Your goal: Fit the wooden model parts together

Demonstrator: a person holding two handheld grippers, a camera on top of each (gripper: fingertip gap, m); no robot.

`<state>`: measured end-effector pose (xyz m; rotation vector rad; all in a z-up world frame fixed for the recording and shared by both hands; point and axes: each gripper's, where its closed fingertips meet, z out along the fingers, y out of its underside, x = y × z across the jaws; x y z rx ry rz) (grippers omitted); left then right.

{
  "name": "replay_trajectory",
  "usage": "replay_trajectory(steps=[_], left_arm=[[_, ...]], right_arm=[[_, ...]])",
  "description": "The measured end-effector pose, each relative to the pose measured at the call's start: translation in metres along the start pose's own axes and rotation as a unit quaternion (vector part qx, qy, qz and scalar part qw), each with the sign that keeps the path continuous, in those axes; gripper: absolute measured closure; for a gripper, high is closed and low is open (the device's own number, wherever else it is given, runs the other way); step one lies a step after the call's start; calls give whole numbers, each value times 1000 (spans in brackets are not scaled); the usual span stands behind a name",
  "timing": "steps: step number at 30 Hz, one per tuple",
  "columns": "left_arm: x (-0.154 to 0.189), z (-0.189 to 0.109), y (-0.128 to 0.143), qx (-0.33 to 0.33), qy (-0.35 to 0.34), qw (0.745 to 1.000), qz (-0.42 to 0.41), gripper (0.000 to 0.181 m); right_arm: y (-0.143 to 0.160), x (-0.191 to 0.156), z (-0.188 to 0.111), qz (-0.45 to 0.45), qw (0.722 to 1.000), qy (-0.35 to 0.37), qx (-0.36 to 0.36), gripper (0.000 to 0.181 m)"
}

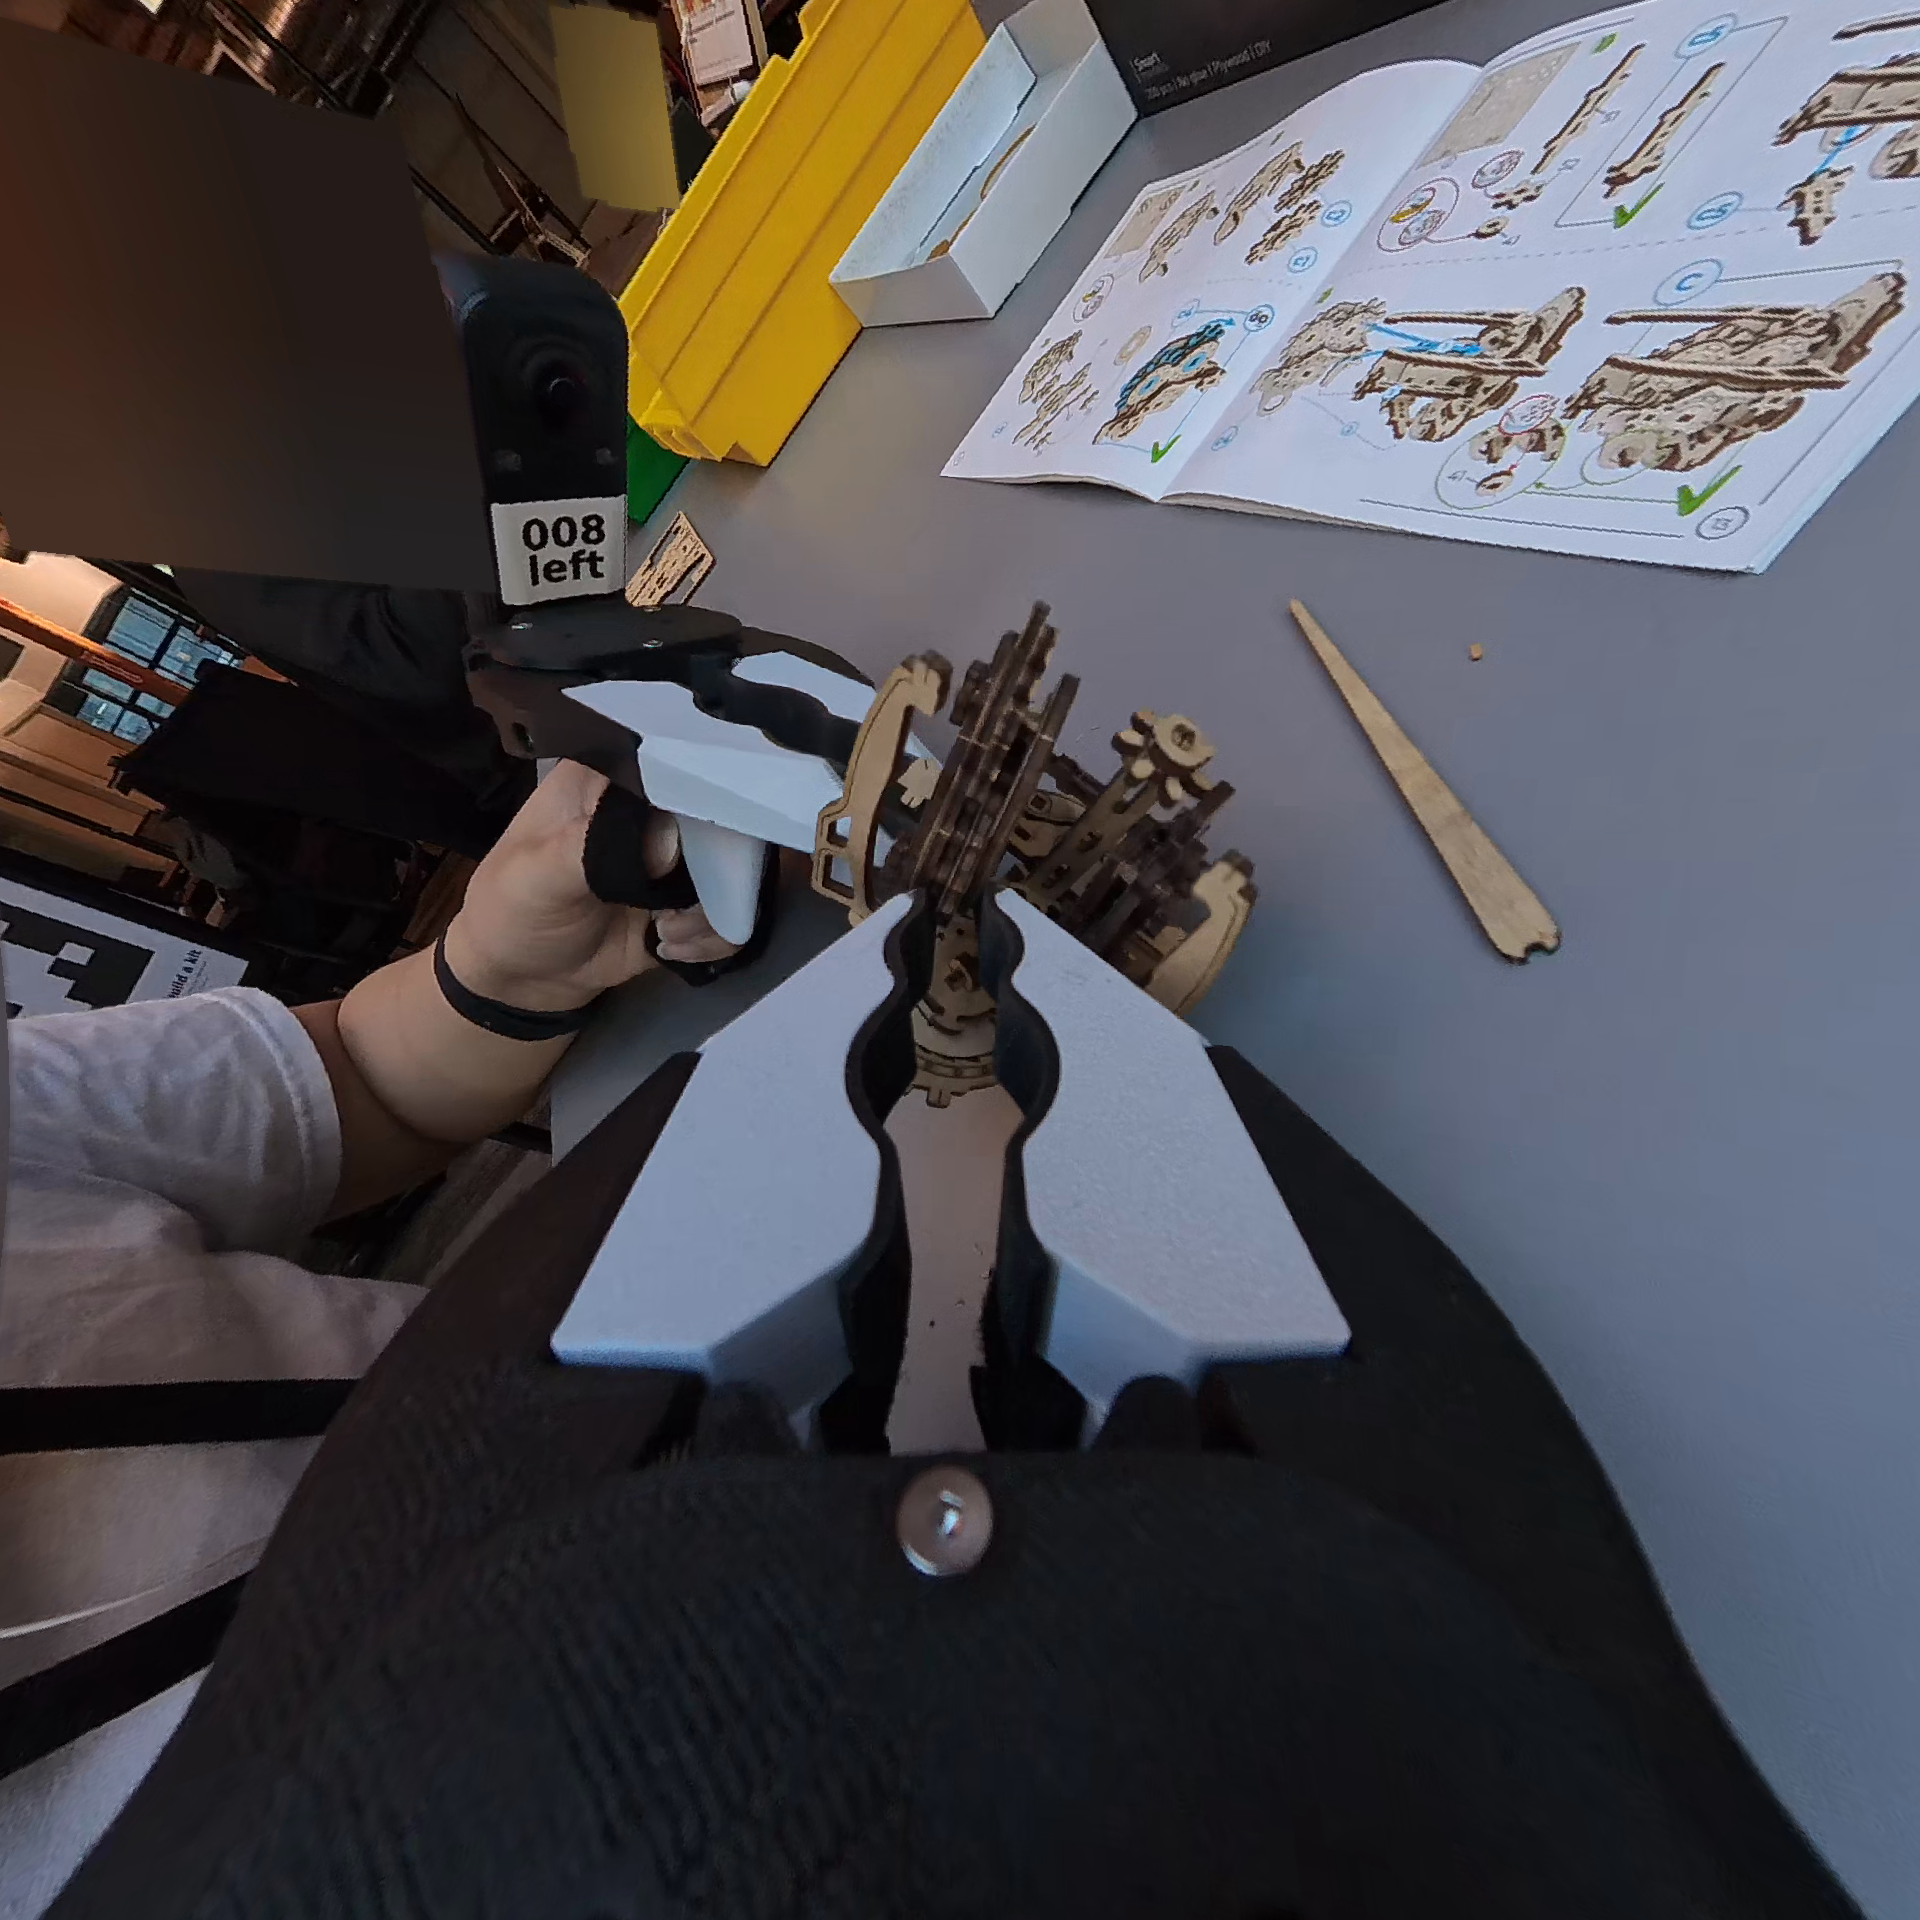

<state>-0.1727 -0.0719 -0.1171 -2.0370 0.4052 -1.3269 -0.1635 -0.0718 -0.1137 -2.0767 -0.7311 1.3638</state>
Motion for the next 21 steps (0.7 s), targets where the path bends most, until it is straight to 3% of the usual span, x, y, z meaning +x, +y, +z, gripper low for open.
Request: replay_trajectory(steps=[9, 21], left_arm=[[2, -3, 14, -56, -8, 994, 90, 158], [-1, -4, 19, -61, 10, 998, 29, 158]], right_arm=[[5, -2, 3, -16, 1000, 2, -19, 175], [11, -2, 7, -59, 997, 24, -36, 175]])
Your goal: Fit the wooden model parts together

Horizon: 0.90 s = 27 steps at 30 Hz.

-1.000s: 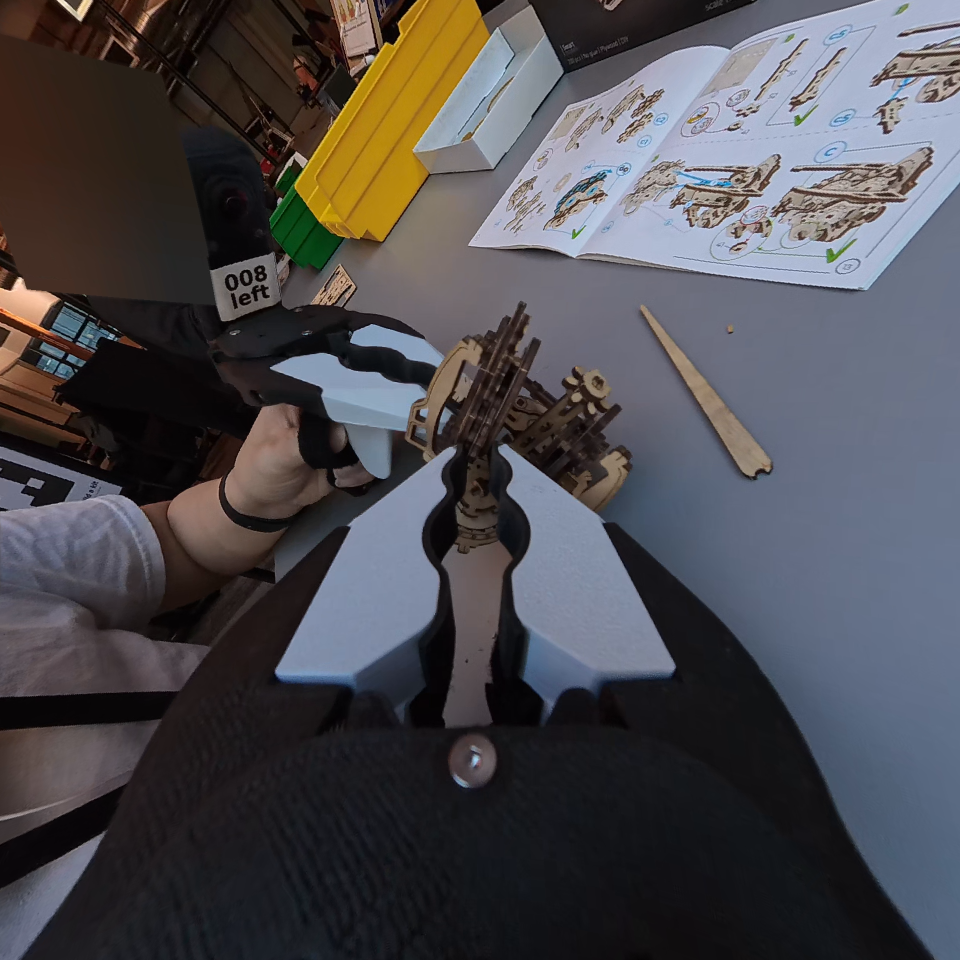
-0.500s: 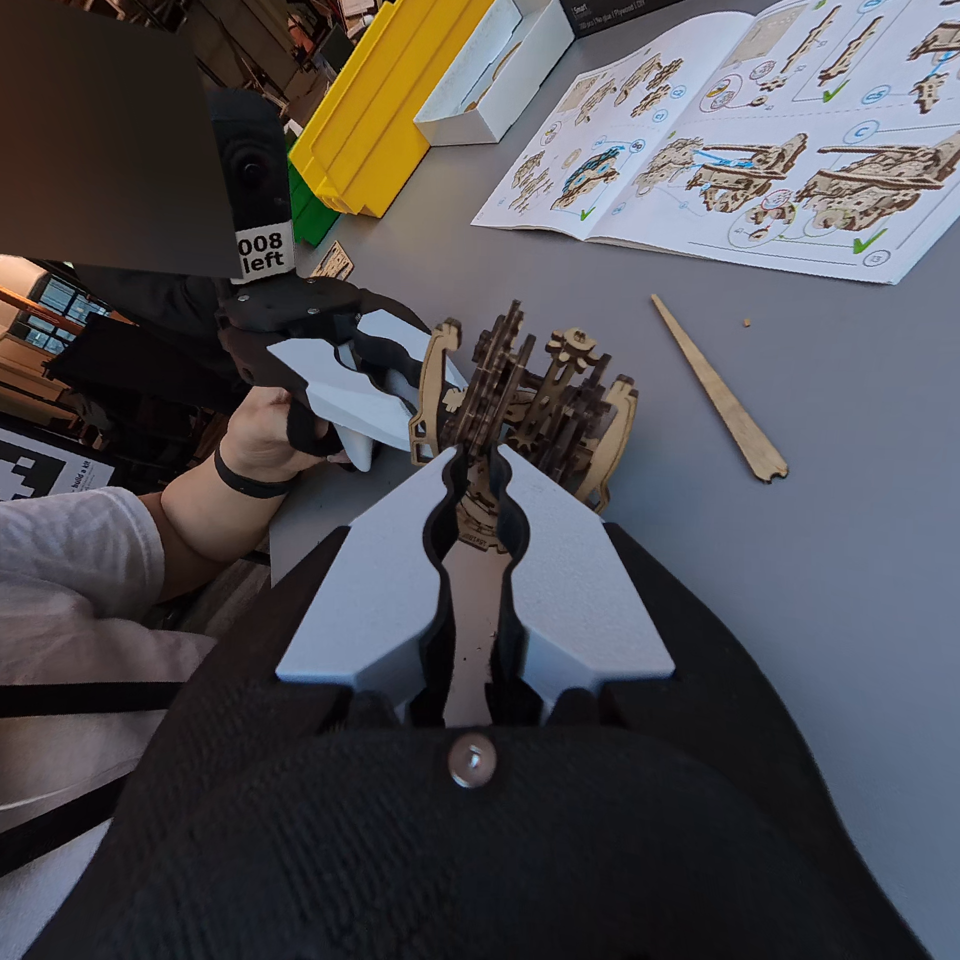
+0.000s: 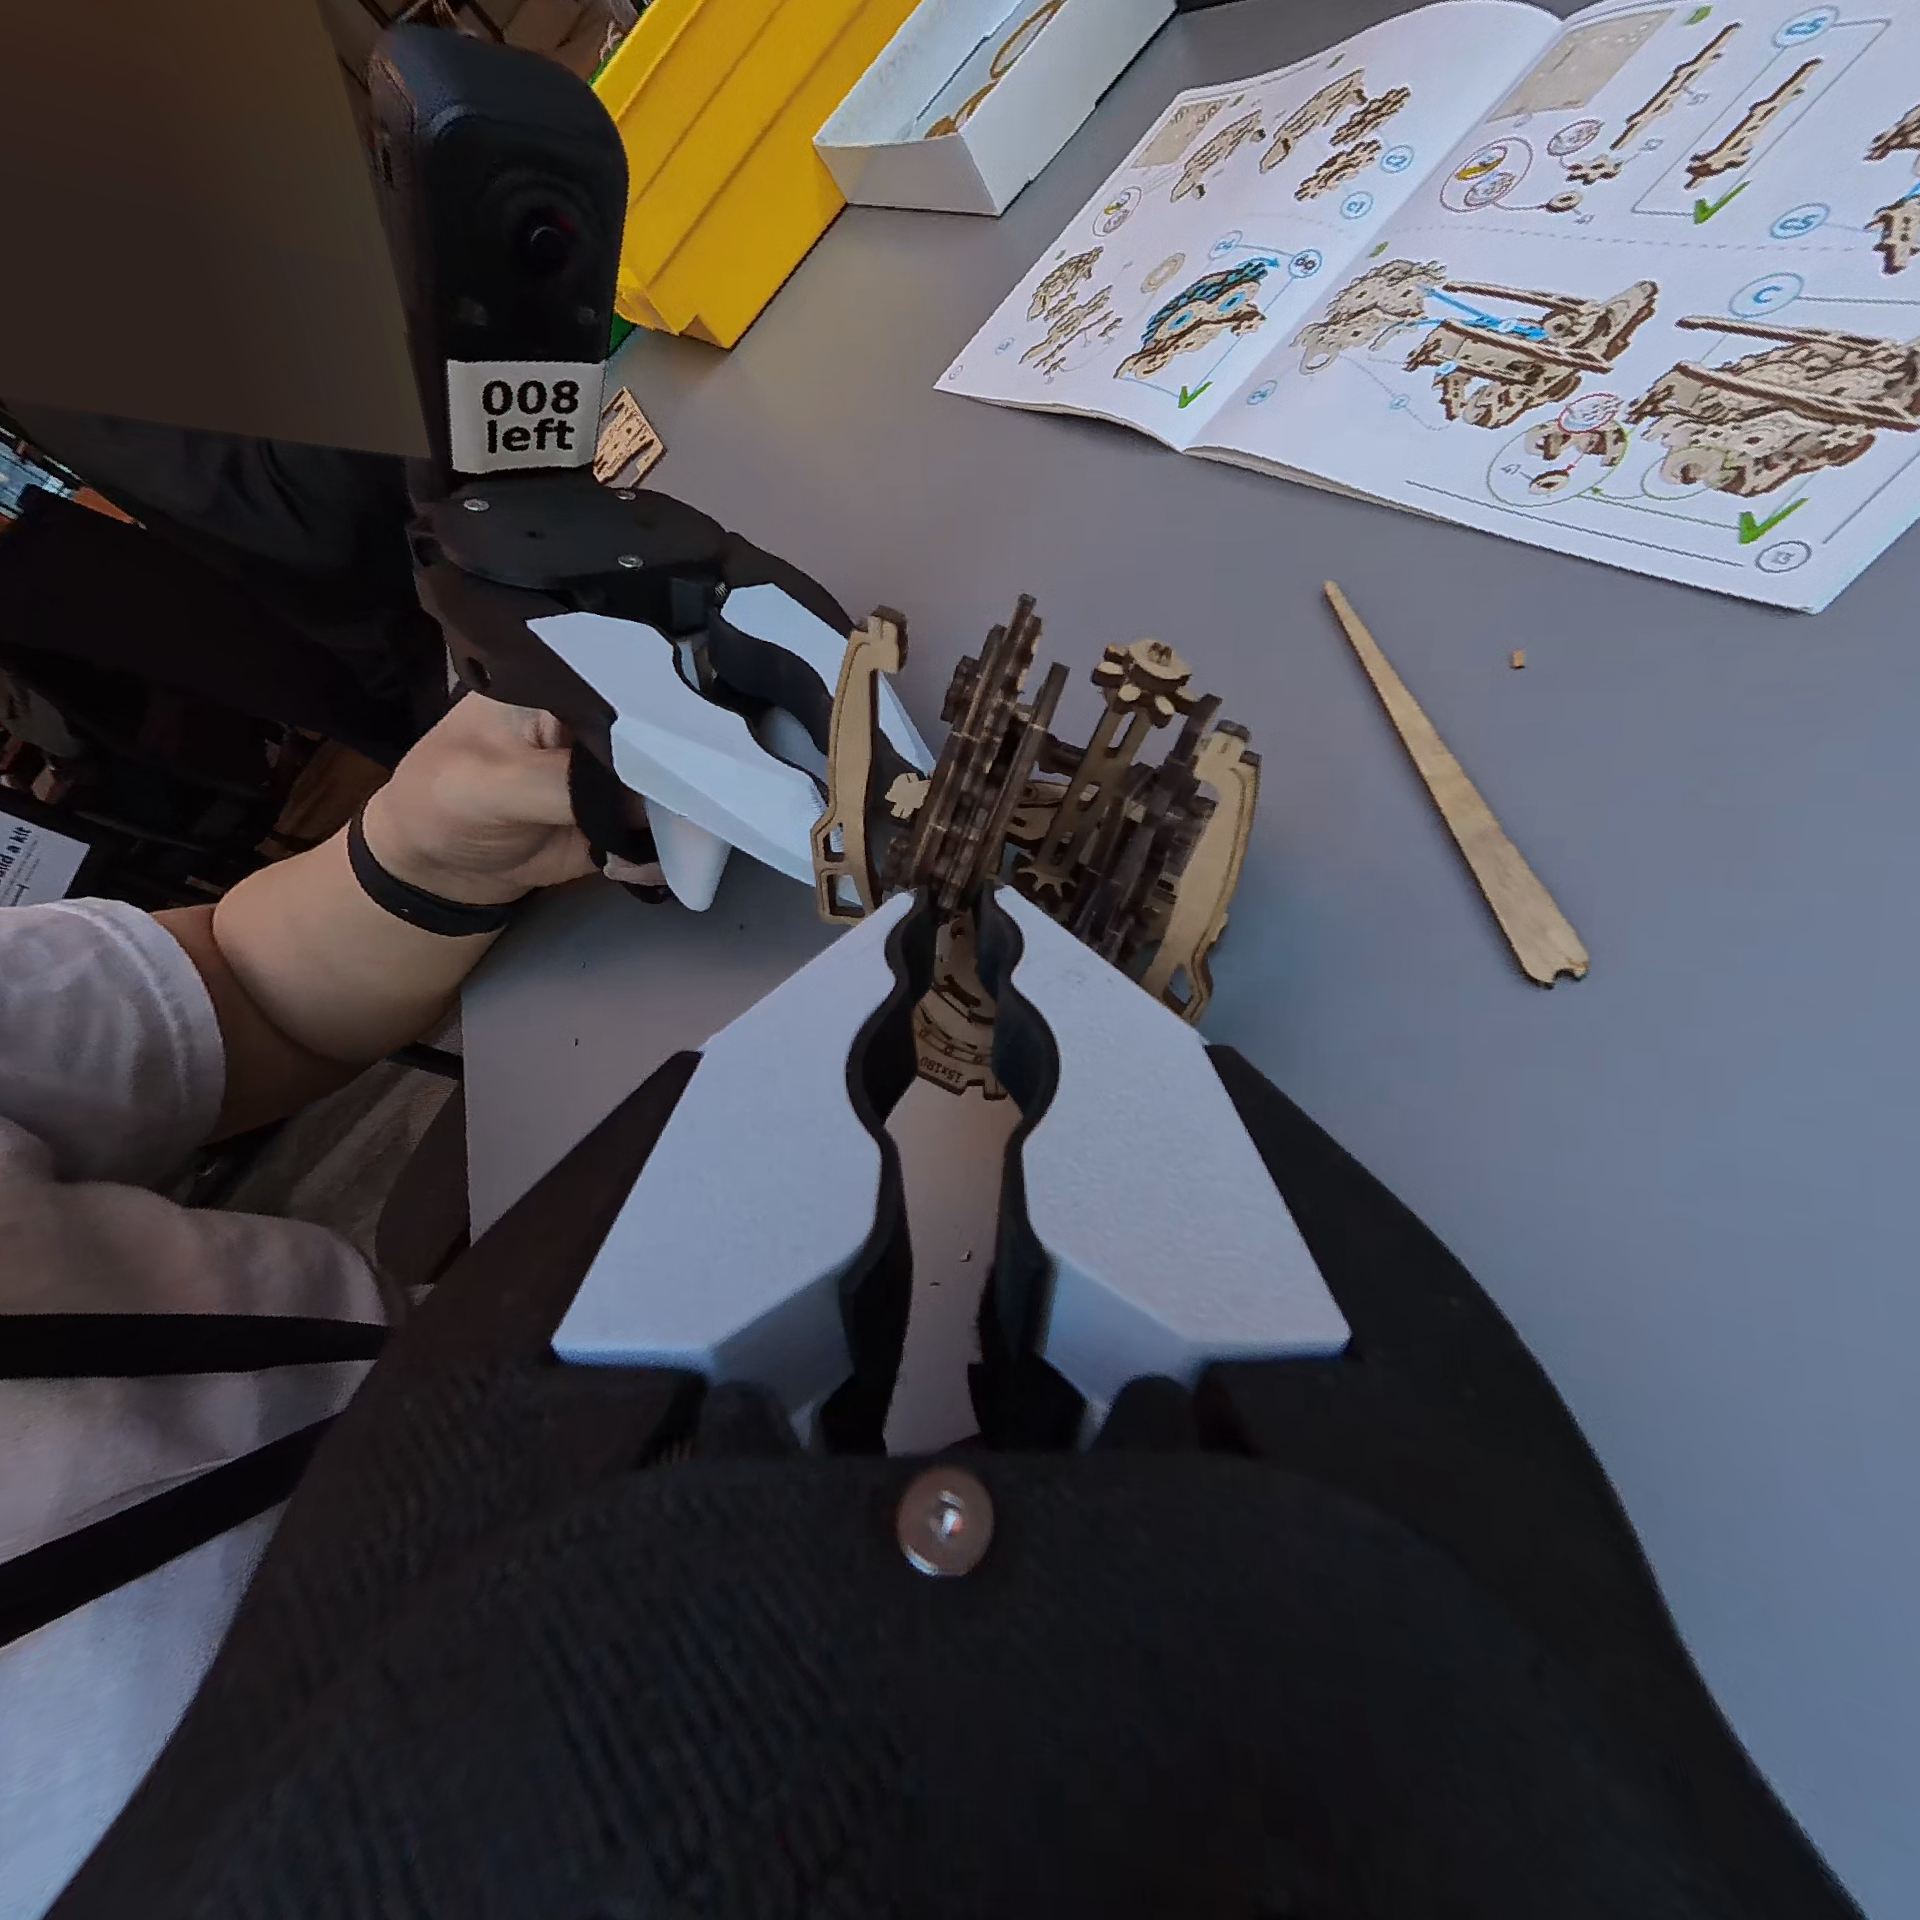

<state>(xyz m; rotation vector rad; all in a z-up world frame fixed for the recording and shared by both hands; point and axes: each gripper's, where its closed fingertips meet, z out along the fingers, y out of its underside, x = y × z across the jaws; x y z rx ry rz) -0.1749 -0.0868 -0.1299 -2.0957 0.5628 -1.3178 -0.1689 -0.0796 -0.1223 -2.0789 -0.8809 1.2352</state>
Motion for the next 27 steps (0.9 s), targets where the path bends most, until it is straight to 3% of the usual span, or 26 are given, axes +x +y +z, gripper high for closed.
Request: replay_trajectory(steps=[14, 27], left_arm=[[2, 3, 4, 7, -12, 1000, -4, 160], [5, 5, 8, 11, -43, 999, 18, 164]], right_arm=[[4, -5, -2, -70, 996, 60, 5, 175], [11, -7, -6, -65, 996, 66, 5, 176]])
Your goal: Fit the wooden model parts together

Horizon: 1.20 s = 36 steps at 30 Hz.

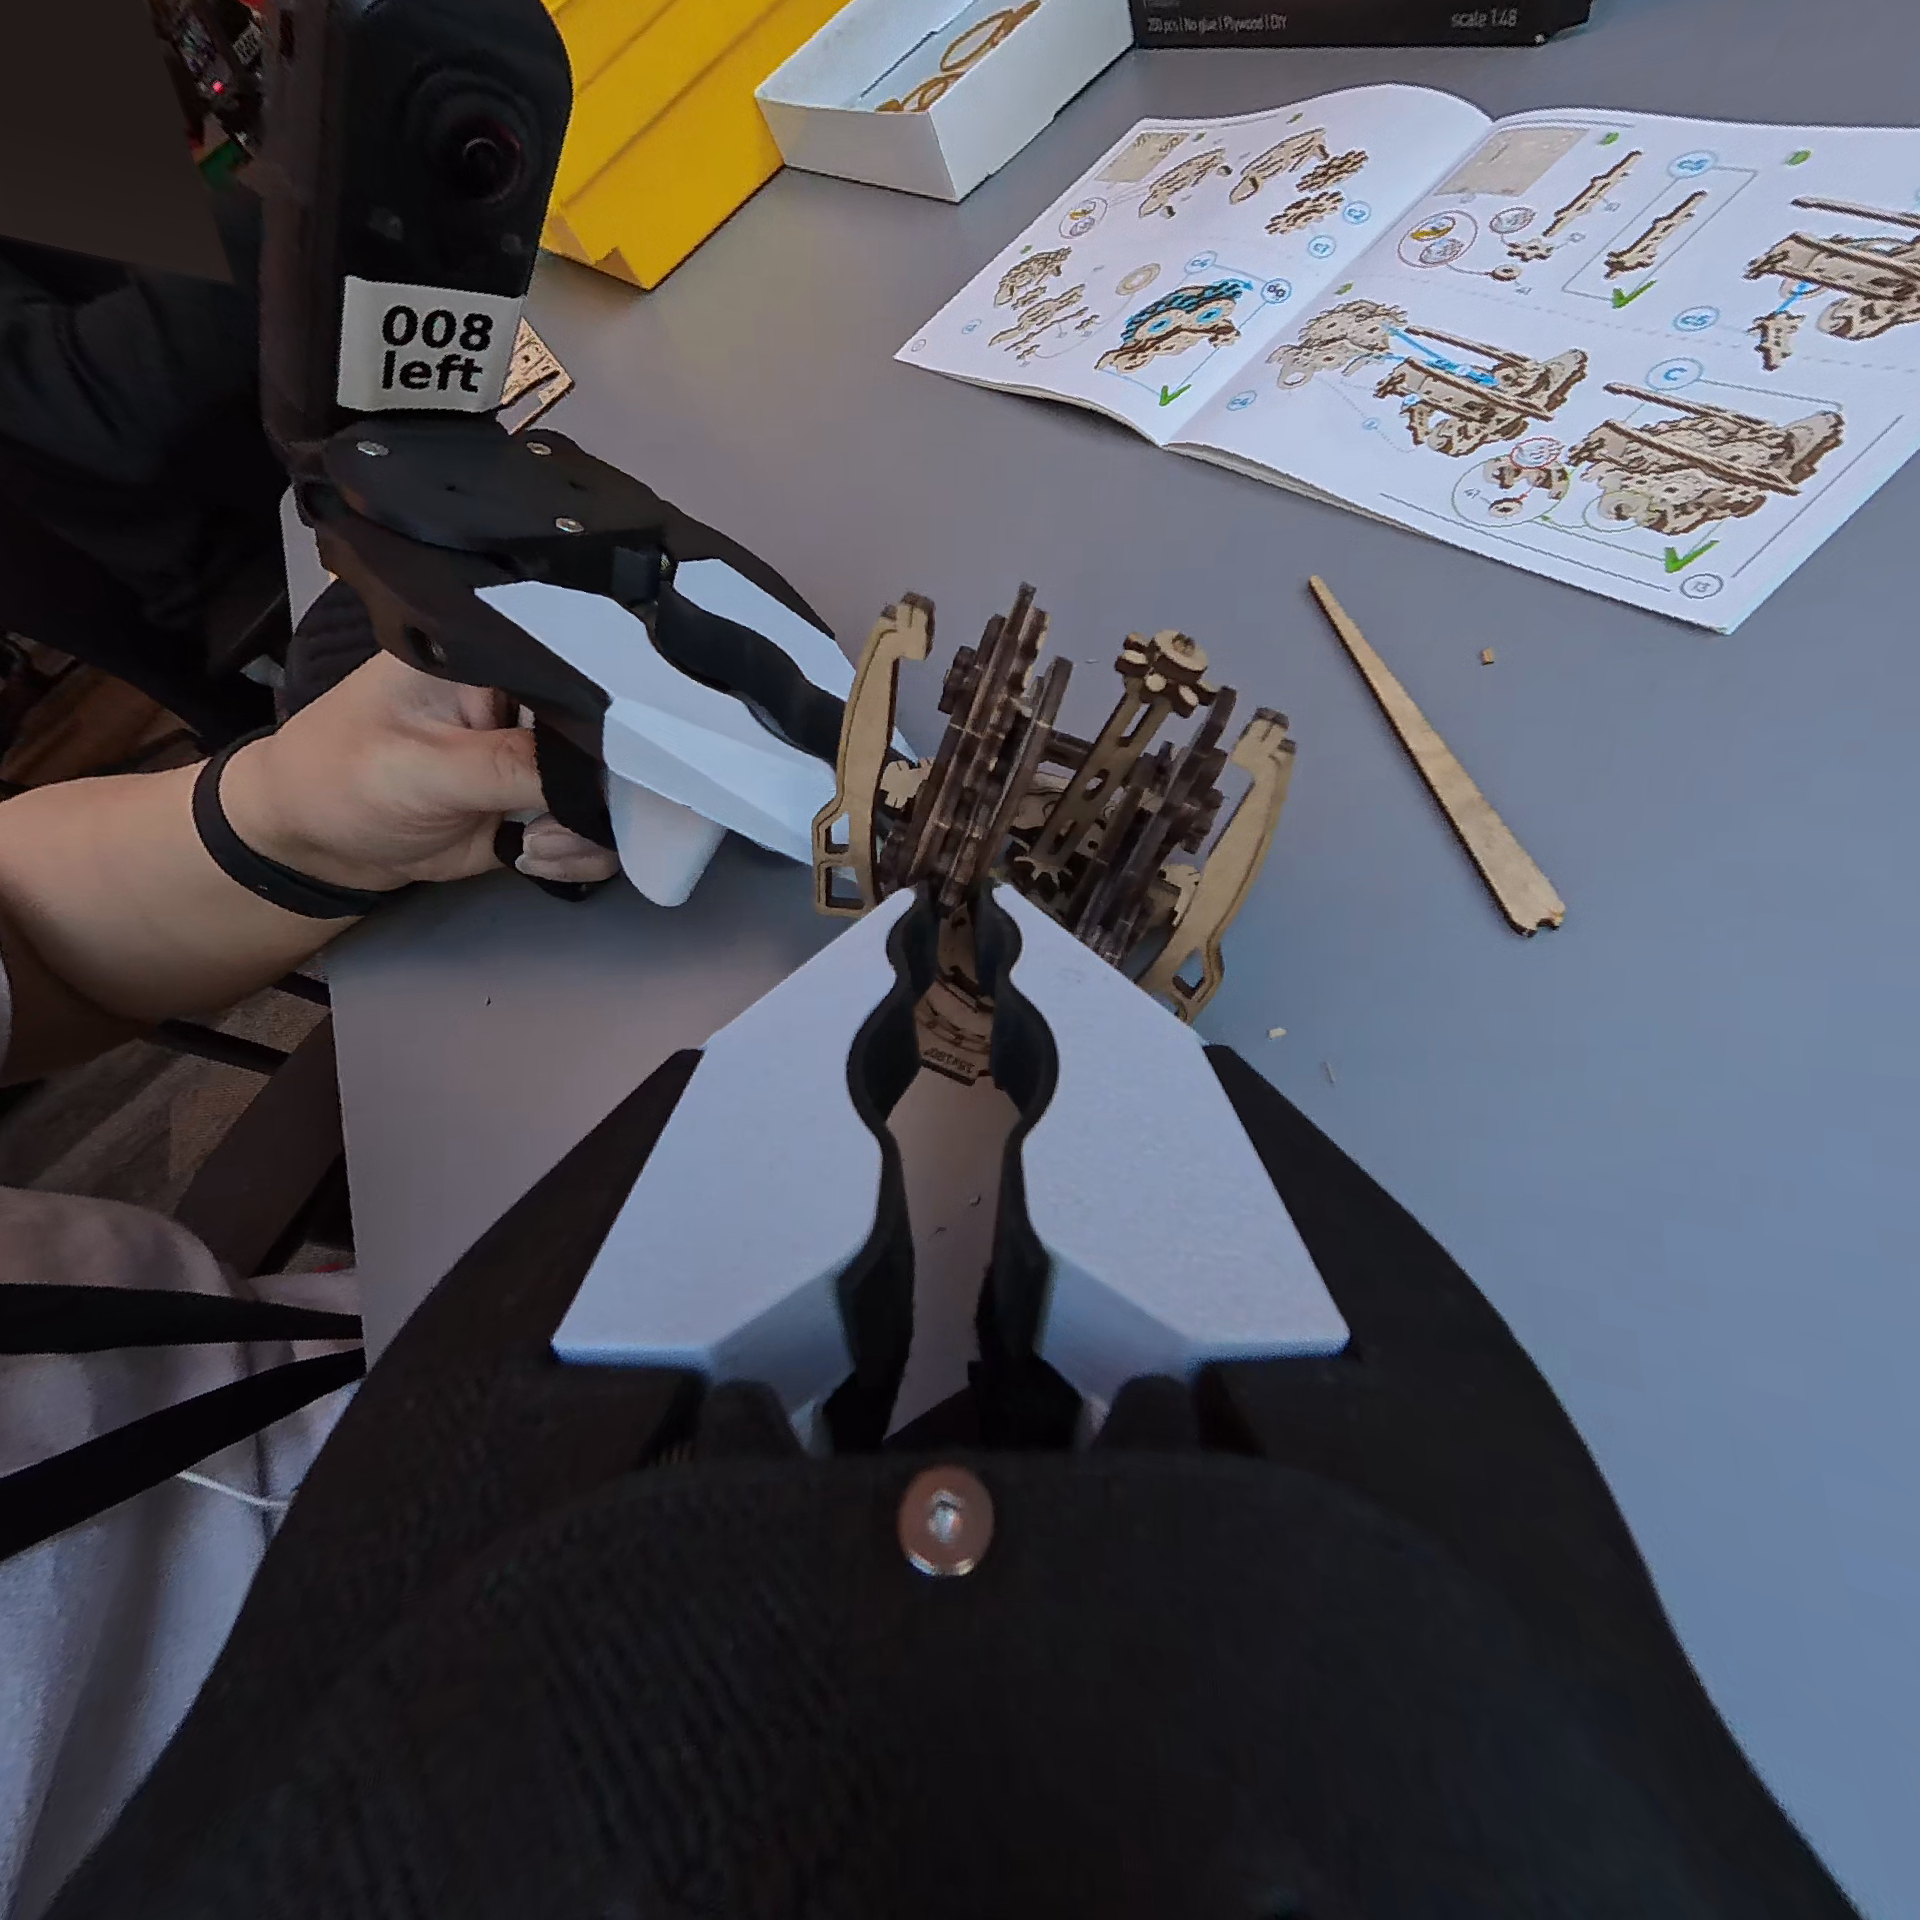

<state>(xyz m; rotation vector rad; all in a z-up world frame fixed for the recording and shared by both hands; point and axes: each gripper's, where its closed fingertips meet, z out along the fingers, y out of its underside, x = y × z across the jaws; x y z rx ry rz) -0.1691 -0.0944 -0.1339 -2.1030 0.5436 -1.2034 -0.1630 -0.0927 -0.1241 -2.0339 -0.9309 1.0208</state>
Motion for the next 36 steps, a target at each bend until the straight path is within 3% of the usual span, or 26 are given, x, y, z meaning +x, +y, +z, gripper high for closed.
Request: replay_trajectory(steps=[18, 36], left_arm=[[-3, 0, 0, 0, -3, 1000, -11, 170], [-3, 1, 2, 2, 21, 997, -69, 169]], right_arm=[[-1, 0, 0, 3, 1000, -5, 2, 176], [1, -3, 1, -96, 994, 60, 6, 176]])
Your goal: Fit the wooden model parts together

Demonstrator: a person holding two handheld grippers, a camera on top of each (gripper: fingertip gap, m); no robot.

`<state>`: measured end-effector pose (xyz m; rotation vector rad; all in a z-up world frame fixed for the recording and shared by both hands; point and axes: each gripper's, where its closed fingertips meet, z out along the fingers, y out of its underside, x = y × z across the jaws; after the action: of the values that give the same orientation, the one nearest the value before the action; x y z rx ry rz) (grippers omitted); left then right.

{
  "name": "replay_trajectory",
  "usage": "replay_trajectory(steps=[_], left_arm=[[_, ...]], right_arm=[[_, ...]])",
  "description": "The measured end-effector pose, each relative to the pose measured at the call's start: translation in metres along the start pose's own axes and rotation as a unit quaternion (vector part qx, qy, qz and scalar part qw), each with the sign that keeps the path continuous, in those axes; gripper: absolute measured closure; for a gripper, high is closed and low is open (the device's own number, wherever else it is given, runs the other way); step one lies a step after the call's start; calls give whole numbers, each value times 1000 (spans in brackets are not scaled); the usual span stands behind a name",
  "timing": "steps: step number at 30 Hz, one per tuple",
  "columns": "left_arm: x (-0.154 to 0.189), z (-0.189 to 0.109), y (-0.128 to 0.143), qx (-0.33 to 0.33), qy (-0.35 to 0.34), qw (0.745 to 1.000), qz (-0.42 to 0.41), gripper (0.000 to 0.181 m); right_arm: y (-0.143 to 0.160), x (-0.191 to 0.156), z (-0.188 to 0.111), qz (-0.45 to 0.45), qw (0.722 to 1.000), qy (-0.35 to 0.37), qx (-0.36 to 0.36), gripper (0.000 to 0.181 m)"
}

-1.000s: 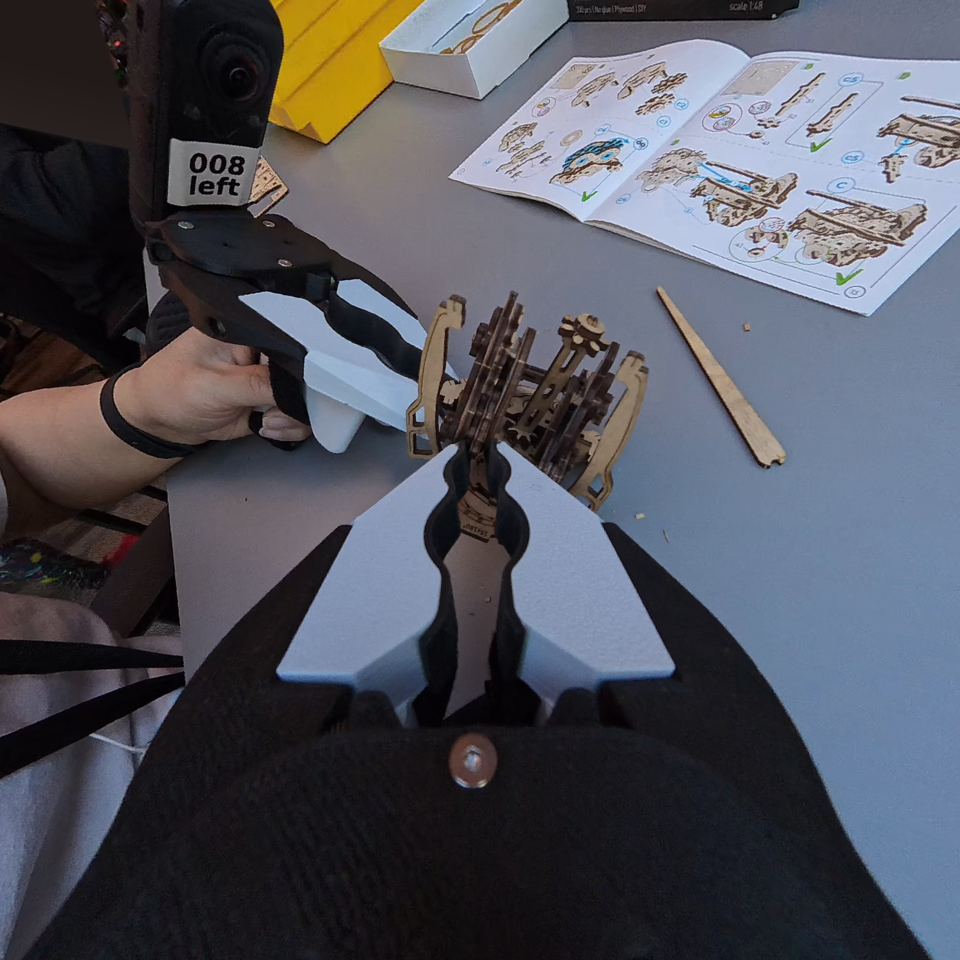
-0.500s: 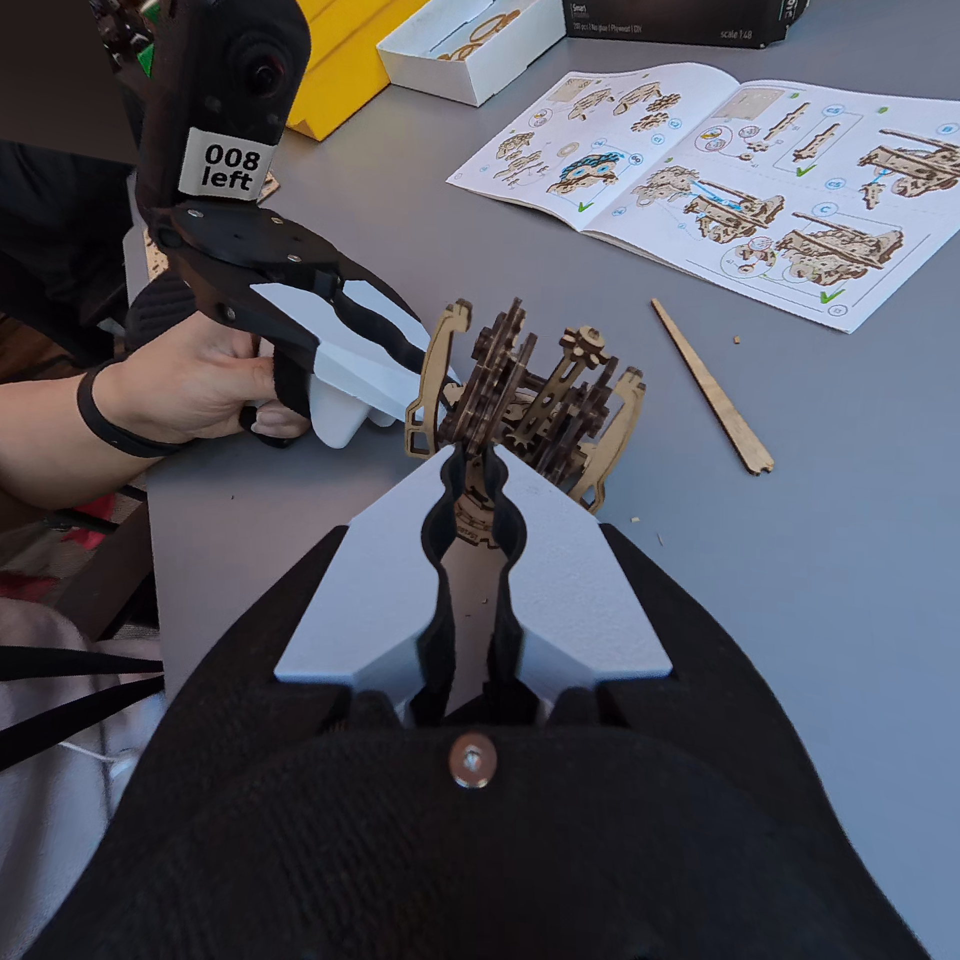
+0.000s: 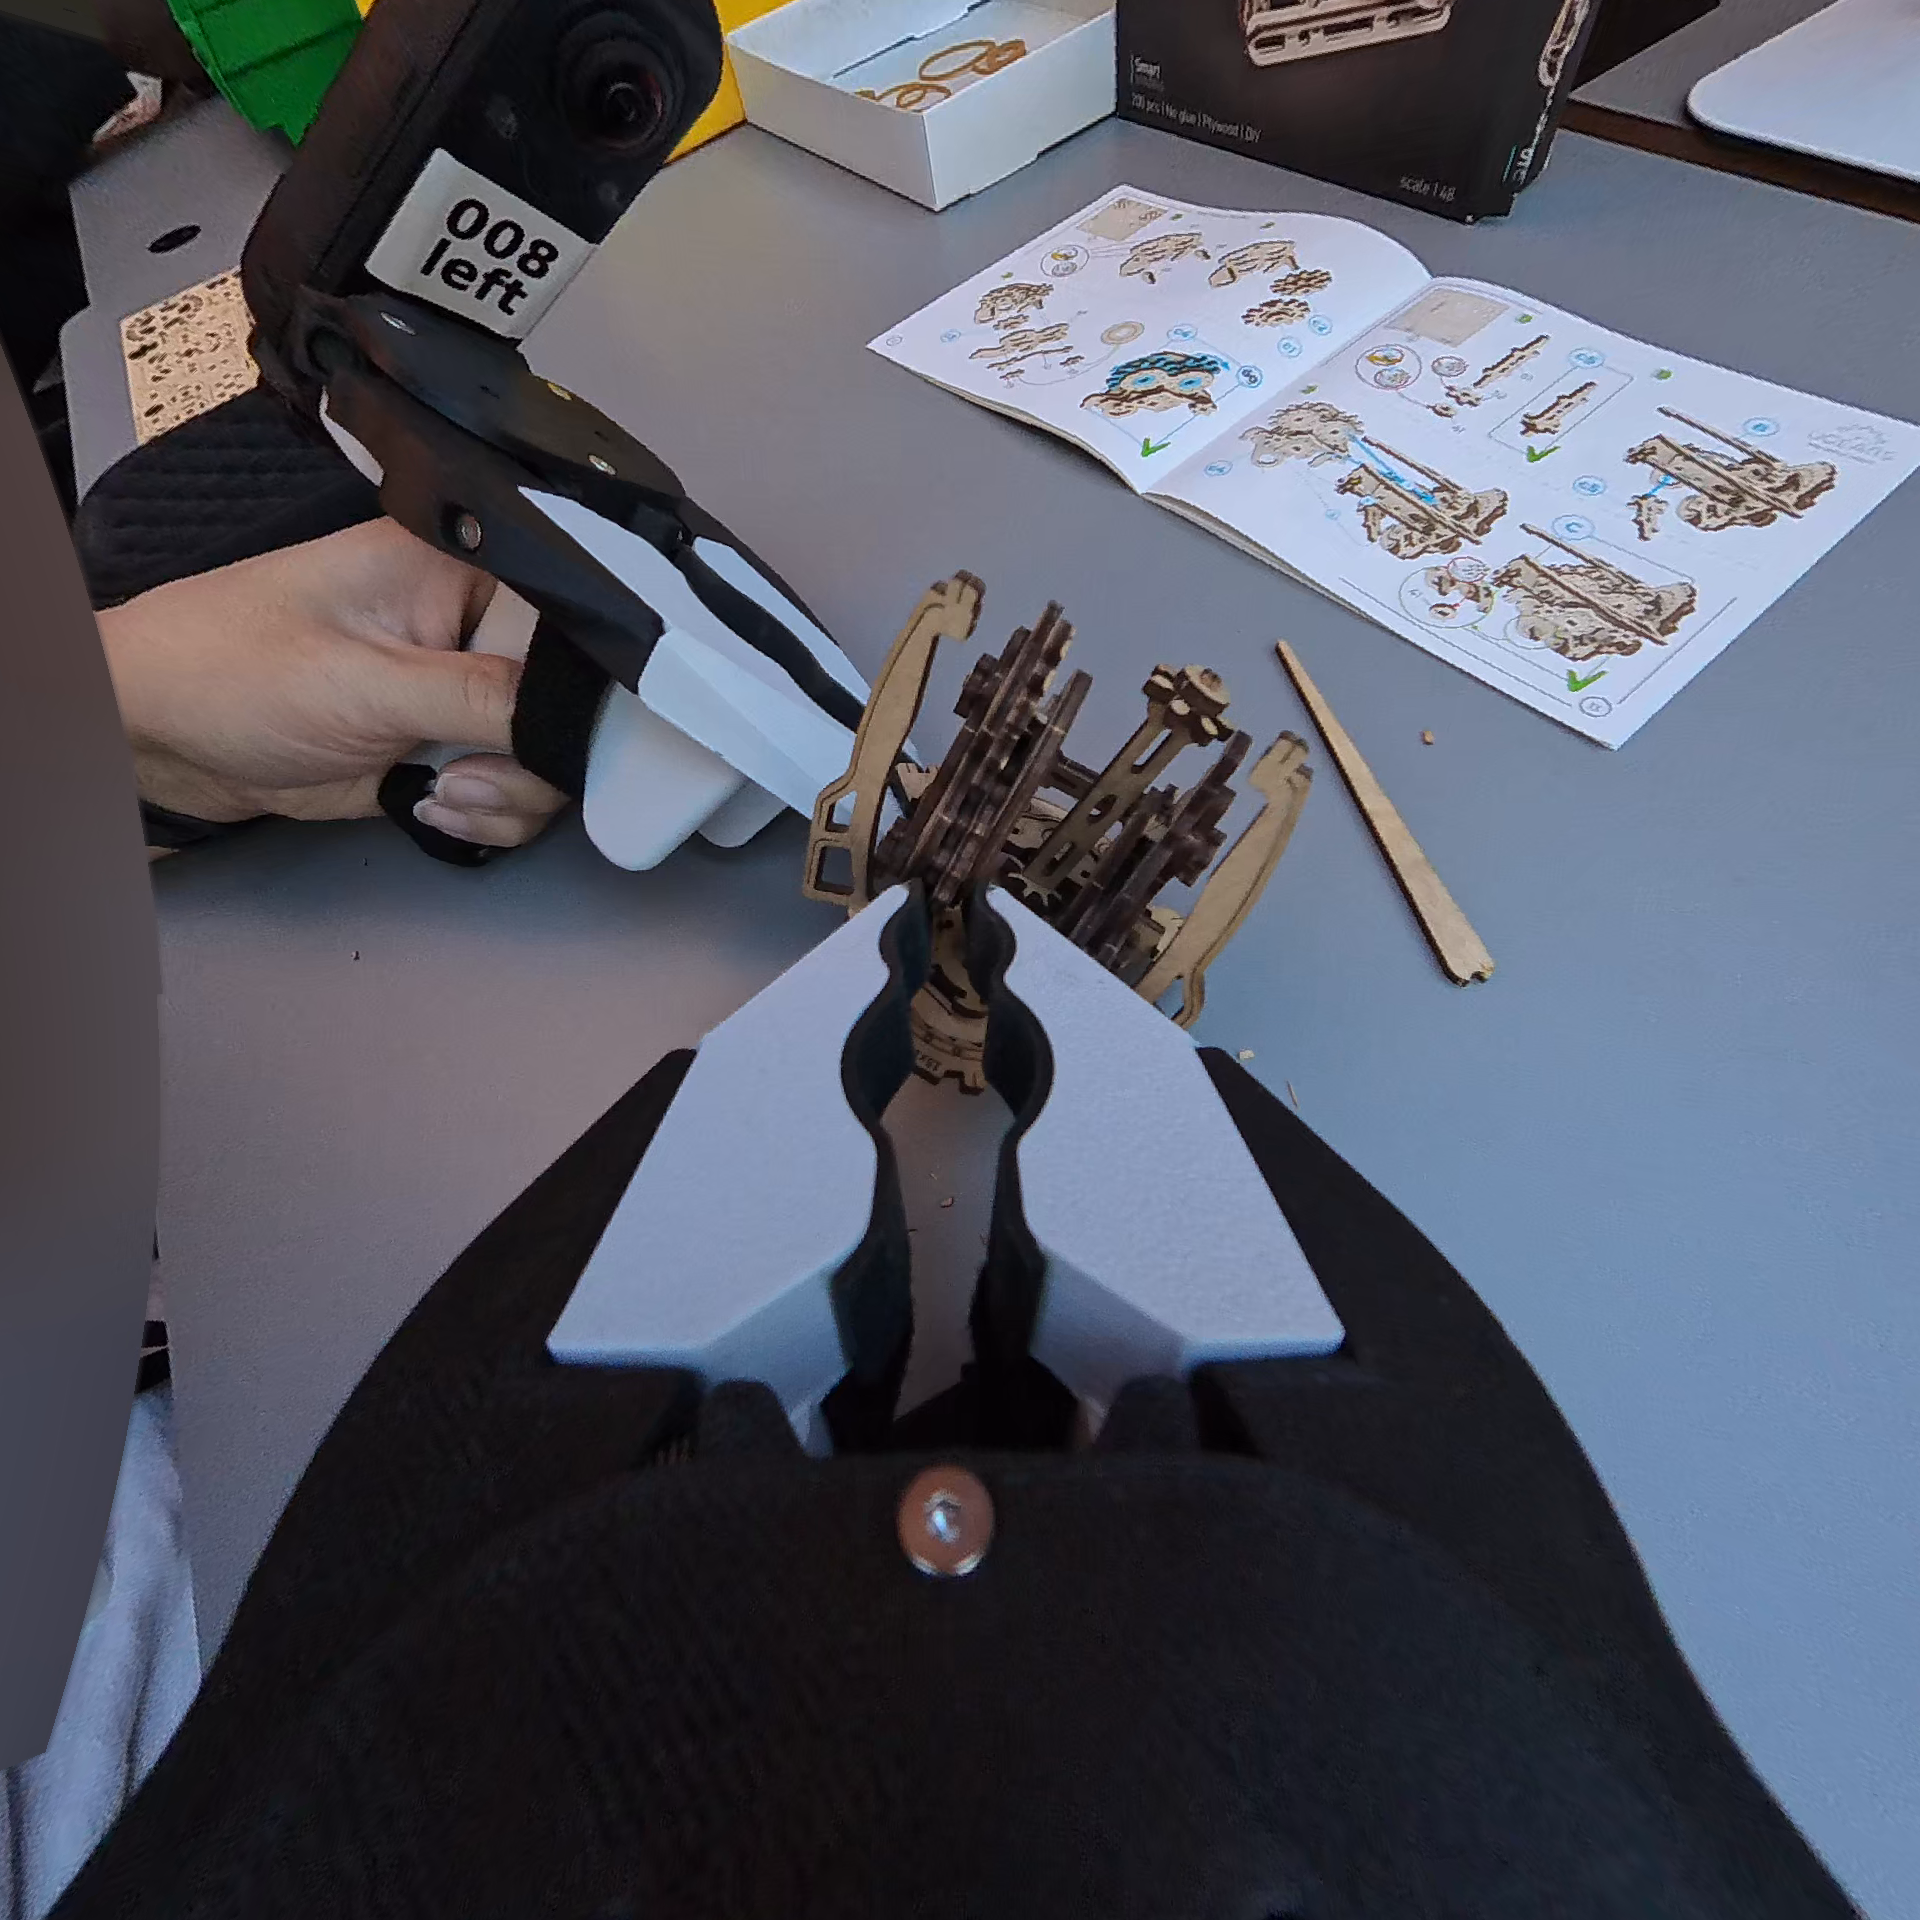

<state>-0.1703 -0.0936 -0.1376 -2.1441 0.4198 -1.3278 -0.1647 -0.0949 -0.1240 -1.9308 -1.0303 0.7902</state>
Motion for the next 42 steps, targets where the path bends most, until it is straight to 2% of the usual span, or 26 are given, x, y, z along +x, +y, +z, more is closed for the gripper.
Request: replay_trajectory(steps=[11, 26, 29, 33, 35, 39, 42], left_arm=[[1, 0, 0, -2, -5, 1000, 13, 170], [3, 2, 2, -9, -5, 1000, 26, 169], [3, 2, 2, -9, -1, 1000, 23, 169], [4, 2, 3, -12, 8, 1000, 16, 169], [5, 2, 3, -14, 13, 1000, 12, 169], [6, 2, 4, -16, 21, 1000, 7, 169], [7, 2, 4, -19, 24, 999, 7, 169]], right_arm=[[0, -1, -1, 11, 1000, -22, -6, 175], [-2, -6, -8, -2, 994, -74, -85, 164], [-2, 1, -10, -36, 994, -51, -92, 164], [-4, -5, -14, -116, 987, -57, -92, 156], [-9, 7, -19, -177, 981, -15, -82, 145], [-23, 5, -28, -313, 949, -17, -43, 124], [-19, 4, -23, -387, 920, -37, -51, 115]])
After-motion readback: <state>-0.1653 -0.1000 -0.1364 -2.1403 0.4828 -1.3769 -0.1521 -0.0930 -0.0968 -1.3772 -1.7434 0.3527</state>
